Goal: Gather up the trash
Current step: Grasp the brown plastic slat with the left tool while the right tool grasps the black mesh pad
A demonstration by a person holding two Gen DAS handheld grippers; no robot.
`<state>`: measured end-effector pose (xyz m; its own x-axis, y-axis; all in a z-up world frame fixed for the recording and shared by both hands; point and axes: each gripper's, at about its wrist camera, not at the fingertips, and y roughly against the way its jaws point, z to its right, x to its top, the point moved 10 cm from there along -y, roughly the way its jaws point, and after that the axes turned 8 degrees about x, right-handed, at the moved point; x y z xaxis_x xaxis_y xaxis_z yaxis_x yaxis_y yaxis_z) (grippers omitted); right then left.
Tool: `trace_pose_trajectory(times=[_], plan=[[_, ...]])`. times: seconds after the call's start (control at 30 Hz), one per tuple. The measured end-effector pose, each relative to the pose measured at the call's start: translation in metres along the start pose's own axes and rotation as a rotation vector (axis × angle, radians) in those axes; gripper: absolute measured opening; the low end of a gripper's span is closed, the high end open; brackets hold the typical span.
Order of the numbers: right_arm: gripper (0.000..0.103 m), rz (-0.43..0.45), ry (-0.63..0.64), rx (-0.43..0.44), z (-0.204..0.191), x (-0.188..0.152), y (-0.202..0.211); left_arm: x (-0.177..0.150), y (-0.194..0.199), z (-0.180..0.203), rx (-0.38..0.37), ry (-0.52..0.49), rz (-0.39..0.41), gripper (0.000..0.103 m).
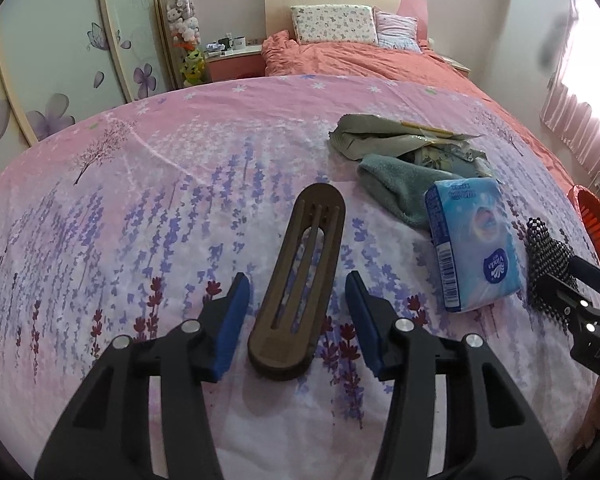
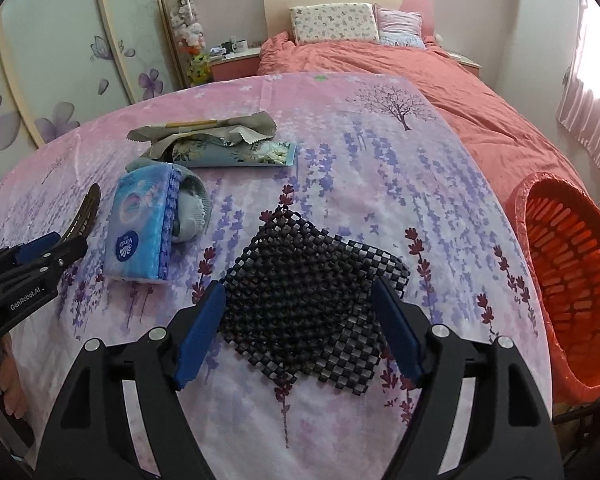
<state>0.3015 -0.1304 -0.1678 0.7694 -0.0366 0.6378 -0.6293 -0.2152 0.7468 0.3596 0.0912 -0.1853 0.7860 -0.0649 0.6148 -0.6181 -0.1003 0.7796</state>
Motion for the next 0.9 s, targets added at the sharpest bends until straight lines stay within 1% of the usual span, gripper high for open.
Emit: trace_pose_trajectory(times=[0.2,0.33,0.9], plan=[[0.076,0.003,-0.011,0.008,0.001,-0.001,0.001,-0.003,0.0,-0.004,0.002,0.013,-0.002,0.05],[0.076,0.003,-0.011,0.008,0.001,-0.002,0.001,-0.003,0.001,-0.008,0.017,0.012,-0.004,0.051],[0.076,0.006,-0.02,0.018,0.001,-0.002,0.001,0.0,0.003,-0.016,0.007,0.031,-0.008,0.052]])
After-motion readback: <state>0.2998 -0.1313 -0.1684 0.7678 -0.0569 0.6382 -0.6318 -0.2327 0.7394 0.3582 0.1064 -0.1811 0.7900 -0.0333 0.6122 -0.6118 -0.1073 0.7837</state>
